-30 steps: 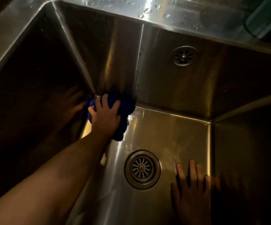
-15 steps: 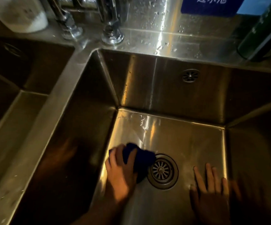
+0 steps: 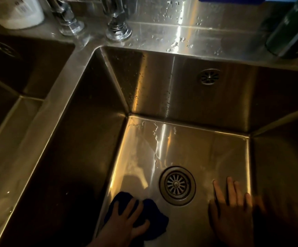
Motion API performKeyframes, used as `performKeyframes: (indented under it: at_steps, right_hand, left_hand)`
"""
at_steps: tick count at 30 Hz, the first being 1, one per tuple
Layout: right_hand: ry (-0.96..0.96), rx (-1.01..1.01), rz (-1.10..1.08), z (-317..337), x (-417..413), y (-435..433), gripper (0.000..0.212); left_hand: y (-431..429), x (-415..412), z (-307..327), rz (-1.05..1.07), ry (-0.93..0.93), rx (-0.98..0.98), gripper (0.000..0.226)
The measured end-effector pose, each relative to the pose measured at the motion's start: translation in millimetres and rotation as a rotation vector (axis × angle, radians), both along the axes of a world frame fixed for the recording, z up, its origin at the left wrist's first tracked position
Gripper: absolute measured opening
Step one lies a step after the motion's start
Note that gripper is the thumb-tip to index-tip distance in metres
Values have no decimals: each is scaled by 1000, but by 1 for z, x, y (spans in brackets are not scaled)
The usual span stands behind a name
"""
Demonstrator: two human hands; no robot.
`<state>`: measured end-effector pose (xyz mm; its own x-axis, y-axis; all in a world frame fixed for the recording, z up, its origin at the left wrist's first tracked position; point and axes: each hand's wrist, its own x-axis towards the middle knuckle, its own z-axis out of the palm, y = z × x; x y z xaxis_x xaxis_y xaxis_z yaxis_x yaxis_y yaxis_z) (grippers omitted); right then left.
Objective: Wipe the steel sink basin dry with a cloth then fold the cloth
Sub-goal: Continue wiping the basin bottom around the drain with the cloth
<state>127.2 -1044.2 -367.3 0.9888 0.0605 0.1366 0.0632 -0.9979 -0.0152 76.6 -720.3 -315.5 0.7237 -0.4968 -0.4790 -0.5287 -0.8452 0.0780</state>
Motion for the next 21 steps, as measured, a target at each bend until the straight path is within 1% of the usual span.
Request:
performKeyframes:
  at_steps: [2, 4, 7, 8, 10, 12, 13, 15, 17, 19, 21]
  right_hand:
    - [-25, -26, 18, -2, -1, -1, 51]
    - [-5, -55, 14, -4, -2, -1, 51]
    - [47, -89, 16, -7, -2, -2, 56]
    - [60, -89, 15, -9, -2, -4, 57]
    - [71, -82, 9, -12, -2, -6, 58]
    - [60, -66, 2, -16, -2, -6, 58]
    - [55, -59, -3, -18, -3, -6, 59]
    - [53, -42, -16, -20, -3, -6, 59]
    - [62, -30, -21, -19, -3, -5, 60]
    - [58, -19, -21, -17, -2, -5, 60]
    - [49, -12, -21, -18, -1, -5, 60]
  left_hand:
    - [3, 2, -3, -18, -15, 12, 76]
    - [2, 8, -9, -25, -32, 10, 76]
    - [-10, 43, -13, 158, -25, -18, 86]
    - [-15, 61, -12, 228, -41, -30, 85]
    - [-26, 98, -11, 333, -111, -71, 77]
    - [-32, 135, -20, 375, -217, -110, 72]
    - [-33, 152, -27, 396, -231, -101, 70]
    - [-38, 181, -38, 502, -231, -113, 66]
    - [-39, 206, -43, 595, -312, -125, 63]
    - [-36, 225, -43, 629, -354, -125, 60]
    - [-29, 233, -44, 601, -390, -109, 59]
